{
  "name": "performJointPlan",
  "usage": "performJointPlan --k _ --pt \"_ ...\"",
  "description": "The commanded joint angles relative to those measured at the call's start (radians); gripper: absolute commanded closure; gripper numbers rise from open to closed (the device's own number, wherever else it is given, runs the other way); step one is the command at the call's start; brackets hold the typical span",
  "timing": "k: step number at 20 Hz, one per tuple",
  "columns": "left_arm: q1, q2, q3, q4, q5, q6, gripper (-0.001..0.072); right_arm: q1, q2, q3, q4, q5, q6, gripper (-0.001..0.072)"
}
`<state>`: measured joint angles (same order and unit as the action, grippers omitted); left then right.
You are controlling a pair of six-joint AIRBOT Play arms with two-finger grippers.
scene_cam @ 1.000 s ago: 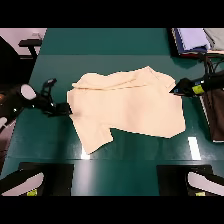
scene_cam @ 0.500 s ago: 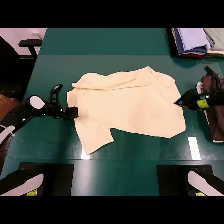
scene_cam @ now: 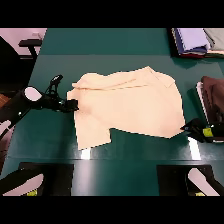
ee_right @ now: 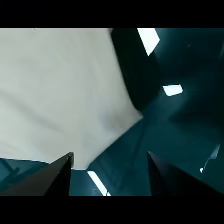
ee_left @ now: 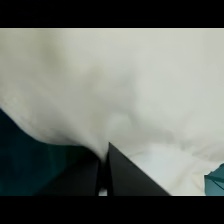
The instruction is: Fold the shirts.
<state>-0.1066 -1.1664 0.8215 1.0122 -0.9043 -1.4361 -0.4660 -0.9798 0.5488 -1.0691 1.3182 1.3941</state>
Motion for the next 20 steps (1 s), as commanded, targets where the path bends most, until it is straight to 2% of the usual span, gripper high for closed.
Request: performJointPlan --k 1,4,5,7,8,9,14,17,20 --pt "-0.001 0.001 0.010 0.000 -0.005 0.001 0.0683 0.024 0.002 -0.077 0.049 -0.079 -0.001 0.0204" --pt "-0.001 0.001 0.010 0.000 -0.005 0.001 0.0682 0.167 -0.084 -0.041 0.058 -0.126 0.012 0.0206" --pt "-0.001 0.001 0.010 0.000 -0.007 0.002 0.0683 0.215 -0.124 -0.019 0.057 -0.143 0.014 0.0254" --pt "-0.001 0.001 0.010 0.005 -0.020 0.005 0.0683 0.308 -0.185 0.039 0.053 -0.178 0.013 0.0470" --pt "-0.001 0.001 0.015 0.006 -0.034 0.005 0.0683 0.346 -0.199 0.074 0.053 -0.189 0.013 0.0602" --pt "-0.001 0.008 0.031 0.015 -0.055 0.005 0.0684 0.371 -0.203 0.112 0.047 -0.191 0.013 0.0675" --pt "0.000 0.236 0.230 0.162 -0.069 -0.035 0.0684 0.361 -0.028 0.394 0.046 -0.174 0.013 0.0689" --pt "-0.001 0.389 0.474 0.216 -0.076 -0.034 0.0684 0.315 0.098 0.644 0.047 -0.141 0.013 0.0689" --pt "-0.001 0.463 0.750 0.216 -0.082 -0.054 0.0684 0.279 0.177 0.879 0.047 -0.108 0.013 0.0690"
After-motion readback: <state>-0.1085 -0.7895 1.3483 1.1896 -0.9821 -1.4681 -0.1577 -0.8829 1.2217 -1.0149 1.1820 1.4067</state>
